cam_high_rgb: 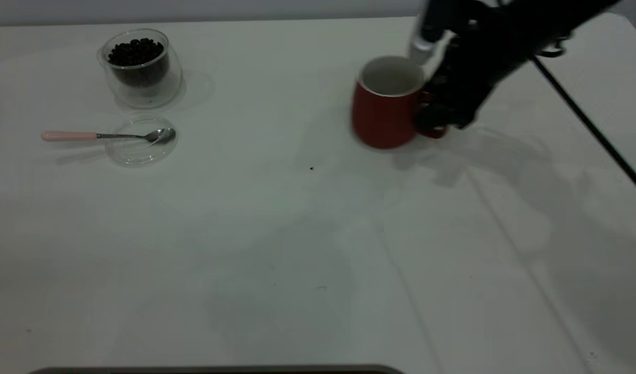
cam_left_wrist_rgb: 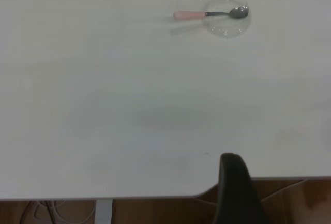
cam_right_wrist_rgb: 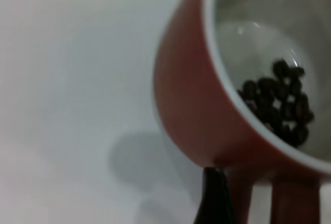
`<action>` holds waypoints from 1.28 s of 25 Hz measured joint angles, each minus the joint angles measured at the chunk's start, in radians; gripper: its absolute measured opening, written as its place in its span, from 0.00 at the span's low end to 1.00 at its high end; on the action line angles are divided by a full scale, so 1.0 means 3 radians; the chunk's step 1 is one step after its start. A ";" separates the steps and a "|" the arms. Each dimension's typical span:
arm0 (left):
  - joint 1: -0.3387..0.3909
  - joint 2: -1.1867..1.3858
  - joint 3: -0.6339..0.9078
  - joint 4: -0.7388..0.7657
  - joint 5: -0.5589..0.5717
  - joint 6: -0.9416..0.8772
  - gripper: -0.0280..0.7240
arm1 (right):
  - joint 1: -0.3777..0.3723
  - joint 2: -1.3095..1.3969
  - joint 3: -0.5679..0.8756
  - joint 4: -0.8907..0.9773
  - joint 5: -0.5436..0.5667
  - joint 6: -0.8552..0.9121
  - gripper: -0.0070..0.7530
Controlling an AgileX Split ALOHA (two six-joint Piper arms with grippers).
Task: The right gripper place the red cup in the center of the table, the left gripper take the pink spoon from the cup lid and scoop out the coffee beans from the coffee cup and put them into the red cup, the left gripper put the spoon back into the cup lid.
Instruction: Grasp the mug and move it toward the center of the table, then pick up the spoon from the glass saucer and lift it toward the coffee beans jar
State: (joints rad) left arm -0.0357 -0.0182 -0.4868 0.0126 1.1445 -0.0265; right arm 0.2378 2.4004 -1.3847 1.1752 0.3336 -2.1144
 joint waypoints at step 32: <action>0.0000 0.0000 0.0000 0.0000 0.0007 0.0000 0.69 | 0.0410 -0.2481 0.1040 -0.2301 0.2138 0.5241 0.78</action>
State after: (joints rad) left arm -0.0357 -0.0182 -0.4868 0.0126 1.1465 -0.0265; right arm 0.3608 1.6560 -1.0726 0.4850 0.9750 -0.5421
